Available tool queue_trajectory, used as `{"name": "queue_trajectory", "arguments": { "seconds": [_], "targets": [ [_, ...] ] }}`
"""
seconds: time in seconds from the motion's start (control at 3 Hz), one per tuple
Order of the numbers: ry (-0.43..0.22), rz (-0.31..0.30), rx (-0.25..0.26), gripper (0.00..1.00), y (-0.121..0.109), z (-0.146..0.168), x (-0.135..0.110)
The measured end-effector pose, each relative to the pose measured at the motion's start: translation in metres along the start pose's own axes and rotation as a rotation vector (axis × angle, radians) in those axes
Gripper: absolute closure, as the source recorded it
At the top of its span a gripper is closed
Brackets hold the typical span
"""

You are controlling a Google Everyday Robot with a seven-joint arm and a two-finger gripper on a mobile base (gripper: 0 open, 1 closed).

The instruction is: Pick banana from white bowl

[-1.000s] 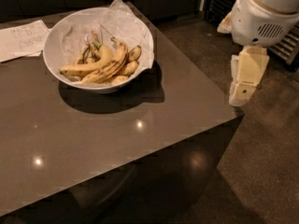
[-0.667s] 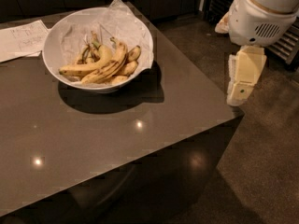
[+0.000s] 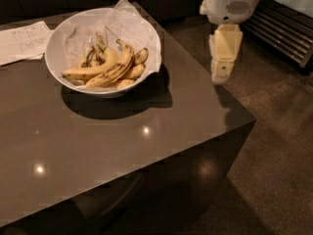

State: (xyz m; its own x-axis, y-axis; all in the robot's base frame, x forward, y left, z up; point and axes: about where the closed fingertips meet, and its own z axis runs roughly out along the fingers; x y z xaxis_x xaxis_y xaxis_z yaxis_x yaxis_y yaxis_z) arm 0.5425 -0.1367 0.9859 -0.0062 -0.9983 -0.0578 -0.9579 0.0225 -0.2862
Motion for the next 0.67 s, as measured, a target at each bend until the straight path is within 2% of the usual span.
{"name": "queue_trajectory", "arguments": {
  "seconds": [0.33,0.67],
  "targets": [
    [0.000,-0.106,0.029,0.00,-0.0225,0.0023,-0.0311],
    [-0.011,-0.093,0.038,0.00,-0.0231,0.0054,-0.0296]
  ]
}}
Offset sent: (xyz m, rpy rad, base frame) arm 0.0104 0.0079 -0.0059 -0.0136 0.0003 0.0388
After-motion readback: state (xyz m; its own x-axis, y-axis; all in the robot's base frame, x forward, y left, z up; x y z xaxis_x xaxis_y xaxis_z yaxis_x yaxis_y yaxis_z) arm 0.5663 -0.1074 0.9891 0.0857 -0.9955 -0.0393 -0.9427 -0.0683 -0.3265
